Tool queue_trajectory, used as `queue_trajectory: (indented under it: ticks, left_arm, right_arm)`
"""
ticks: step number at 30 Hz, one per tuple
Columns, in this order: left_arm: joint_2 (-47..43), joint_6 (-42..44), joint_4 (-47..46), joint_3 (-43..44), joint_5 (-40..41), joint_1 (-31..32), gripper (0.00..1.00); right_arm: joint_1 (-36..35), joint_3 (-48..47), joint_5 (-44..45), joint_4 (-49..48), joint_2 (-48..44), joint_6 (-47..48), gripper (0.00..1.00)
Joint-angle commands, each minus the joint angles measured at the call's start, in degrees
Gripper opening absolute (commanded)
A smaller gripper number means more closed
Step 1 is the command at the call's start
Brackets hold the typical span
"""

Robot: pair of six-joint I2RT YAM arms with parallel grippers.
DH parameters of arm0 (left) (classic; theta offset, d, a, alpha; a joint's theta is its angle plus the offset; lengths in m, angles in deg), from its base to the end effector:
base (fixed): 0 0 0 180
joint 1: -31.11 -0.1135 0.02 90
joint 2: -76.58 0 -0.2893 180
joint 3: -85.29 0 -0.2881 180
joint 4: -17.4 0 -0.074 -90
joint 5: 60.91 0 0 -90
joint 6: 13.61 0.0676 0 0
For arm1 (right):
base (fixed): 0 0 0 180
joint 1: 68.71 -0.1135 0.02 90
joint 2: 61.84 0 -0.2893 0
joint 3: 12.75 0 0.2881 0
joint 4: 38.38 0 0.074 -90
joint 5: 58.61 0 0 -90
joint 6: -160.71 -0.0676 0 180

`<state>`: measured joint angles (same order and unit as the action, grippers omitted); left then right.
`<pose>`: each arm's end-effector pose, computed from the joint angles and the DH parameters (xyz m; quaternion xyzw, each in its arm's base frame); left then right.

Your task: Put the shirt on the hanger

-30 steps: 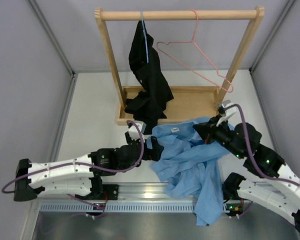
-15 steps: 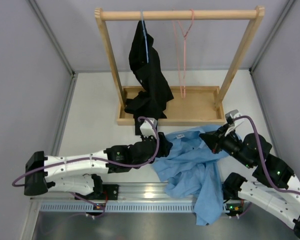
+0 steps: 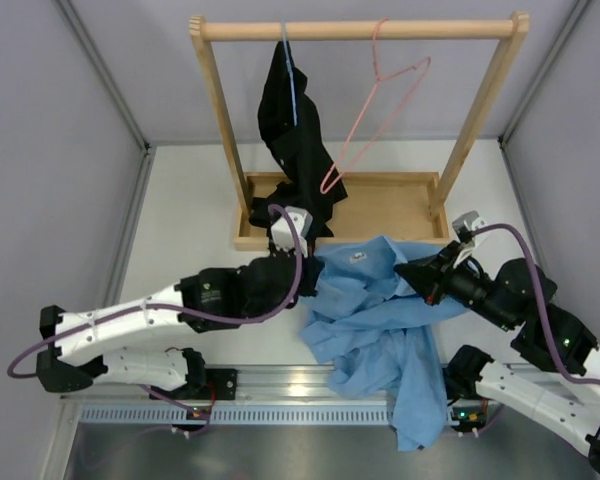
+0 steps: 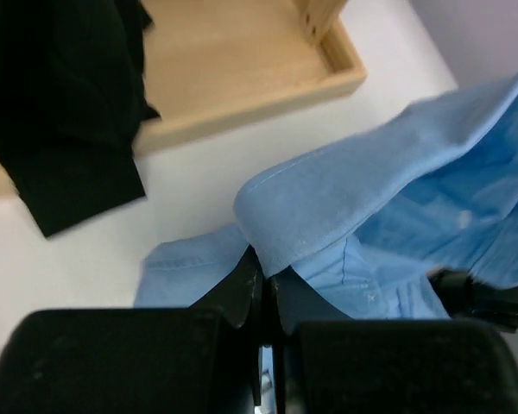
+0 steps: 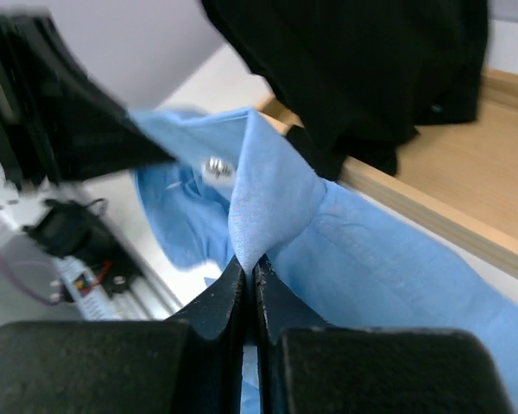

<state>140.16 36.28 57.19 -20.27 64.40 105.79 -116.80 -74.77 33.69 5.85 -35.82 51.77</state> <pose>0.1136 -0.2667 0.3644 0.0967 0.8295 -0.2671 0.4809 0.0910 0.0973 0.3895 -0.1775 0.7349 0.3487 0.5540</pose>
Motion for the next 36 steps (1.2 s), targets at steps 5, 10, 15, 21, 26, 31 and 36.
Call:
queue_trajectory:
  ticks: [5, 10, 15, 21, 26, 31, 36]
  left_arm:
    - [6.02, 23.40, 22.13, 46.02, 14.69, -0.67, 0.00]
    - [15.43, 34.14, 27.43, 68.27, 12.60, -0.67, 0.00]
    - [16.41, 27.50, 26.99, 53.12, 2.23, -0.58, 0.00]
    - [11.24, 7.65, 14.61, 18.84, 7.48, 0.03, 0.00]
    - [6.57, 1.89, 6.61, 3.97, 10.49, 0.21, 0.00]
    - [7.27, 10.14, -1.13, 2.10, 0.92, 0.30, 0.00]
    - [8.58, 14.54, -4.04, 2.45, -9.02, 0.30, 0.00]
  right_arm:
    - [-0.16, -10.03, -20.14, -10.49, 6.40, -5.40, 0.00]
    - [-0.24, -9.51, -24.53, -18.92, 8.35, -12.33, 0.00]
    - [-0.24, -4.33, -17.88, -17.11, 4.67, -12.27, 0.00]
    - [-0.24, 0.67, 14.81, 8.73, -1.39, -12.08, 0.00]
    - [-0.24, 4.29, 15.12, 12.79, -7.29, -13.93, 0.00]
    - [-0.33, 7.37, -3.97, 9.54, -10.20, -7.79, 0.43]
    - [-0.24, 4.48, -2.48, 8.32, -10.30, -3.92, 0.75]
